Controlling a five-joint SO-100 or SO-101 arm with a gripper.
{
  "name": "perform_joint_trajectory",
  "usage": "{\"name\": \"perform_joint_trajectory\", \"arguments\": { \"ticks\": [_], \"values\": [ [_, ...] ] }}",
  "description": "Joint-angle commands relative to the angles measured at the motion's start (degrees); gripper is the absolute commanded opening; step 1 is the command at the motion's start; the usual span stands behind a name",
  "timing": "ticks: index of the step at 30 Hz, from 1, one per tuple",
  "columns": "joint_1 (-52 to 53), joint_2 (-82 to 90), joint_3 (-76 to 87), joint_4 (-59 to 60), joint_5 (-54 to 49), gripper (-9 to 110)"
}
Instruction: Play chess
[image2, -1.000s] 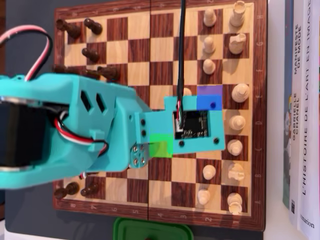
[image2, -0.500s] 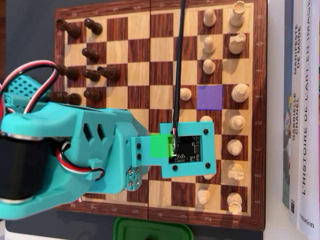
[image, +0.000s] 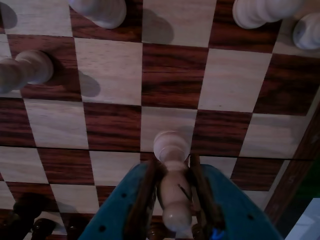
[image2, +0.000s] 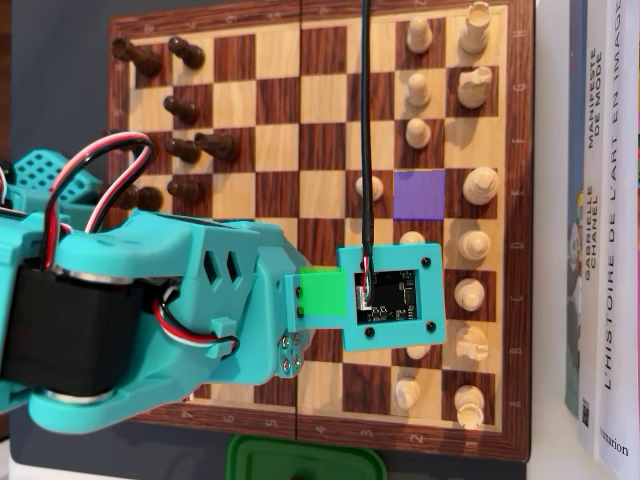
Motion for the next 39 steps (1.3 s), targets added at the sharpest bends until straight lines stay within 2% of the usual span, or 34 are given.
{"name": "perform_joint_trajectory", "arguments": {
  "ticks": [1, 27, 31, 39],
  "values": [
    [0.3, 0.3, -0.6, -0.4, -0.3, 5],
    [-0.4, -3.8, -2.6, -0.4, -0.3, 6],
    [-0.4, -3.8, -2.6, -0.4, -0.3, 10],
    [-0.4, -3.7, -2.6, -0.4, -0.3, 11]
  ]
}}
